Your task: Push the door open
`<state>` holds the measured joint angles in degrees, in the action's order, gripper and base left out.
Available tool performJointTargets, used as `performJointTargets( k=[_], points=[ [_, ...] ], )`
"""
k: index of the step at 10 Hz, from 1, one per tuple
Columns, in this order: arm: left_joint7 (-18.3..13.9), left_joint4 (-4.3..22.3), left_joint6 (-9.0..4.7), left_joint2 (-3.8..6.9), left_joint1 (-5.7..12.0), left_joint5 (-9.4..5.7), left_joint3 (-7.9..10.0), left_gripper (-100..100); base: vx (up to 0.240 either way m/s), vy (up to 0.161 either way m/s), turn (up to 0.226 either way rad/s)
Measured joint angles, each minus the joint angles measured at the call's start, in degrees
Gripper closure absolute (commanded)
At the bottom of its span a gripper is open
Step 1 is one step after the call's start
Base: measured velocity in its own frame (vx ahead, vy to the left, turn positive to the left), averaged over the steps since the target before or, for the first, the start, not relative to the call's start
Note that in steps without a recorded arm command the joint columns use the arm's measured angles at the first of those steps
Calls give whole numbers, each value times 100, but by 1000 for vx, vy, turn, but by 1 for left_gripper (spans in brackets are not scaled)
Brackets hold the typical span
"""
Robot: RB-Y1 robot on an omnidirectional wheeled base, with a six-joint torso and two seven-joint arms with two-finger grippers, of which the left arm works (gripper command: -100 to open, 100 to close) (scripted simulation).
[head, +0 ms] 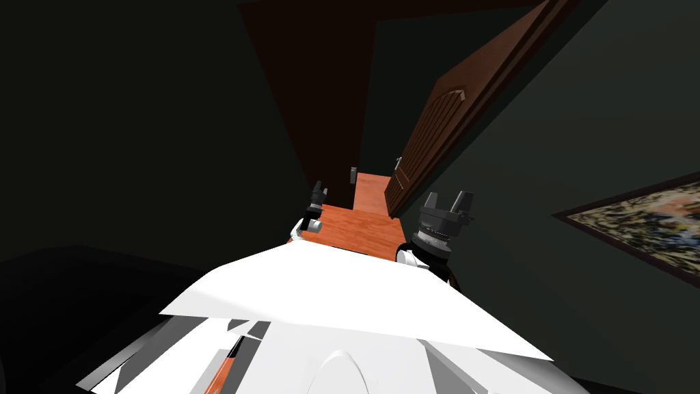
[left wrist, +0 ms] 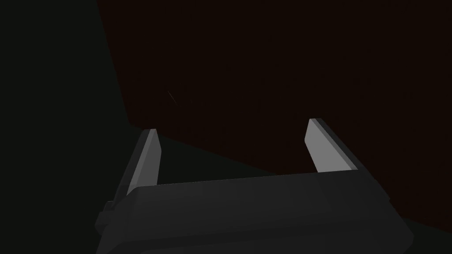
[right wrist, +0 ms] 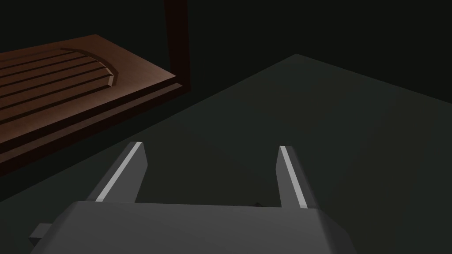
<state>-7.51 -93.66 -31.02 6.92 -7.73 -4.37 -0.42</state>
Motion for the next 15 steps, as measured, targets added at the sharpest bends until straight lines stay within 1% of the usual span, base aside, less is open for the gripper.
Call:
performJointTargets(
  k=[1, 3, 4, 7, 8, 9, 12, 13, 15],
  points=[
    [-4, 139, 32, 34, 88, -15, 0, -100, 99, -44, -19],
    [-26, 488, 46, 116, 306, -51, 10, -100, 102, -41, -21],
    [-43, 583, 66, 168, 344, -70, 6, -100, 68, -30, -2],
    [-44, 1127, 24, 218, 632, -95, 9, -100, 70, -33, -20],
    [-37, 1251, 49, 230, 704, -104, 1, -100, 114, -53, -18],
    [-34, 1389, 76, 255, 784, -115, -3, -100, 104, -48, -15],
    [-63, 2016, 43, 364, 1130, -163, 0, -100, 108, -40, -19],
    [-66, 2155, 81, 393, 1222, -177, 1, -100, 102, -38, -19],
    [-45, 2489, 118, 410, 1419, -196, -3, -100, 90, -46, -19]
  ],
)
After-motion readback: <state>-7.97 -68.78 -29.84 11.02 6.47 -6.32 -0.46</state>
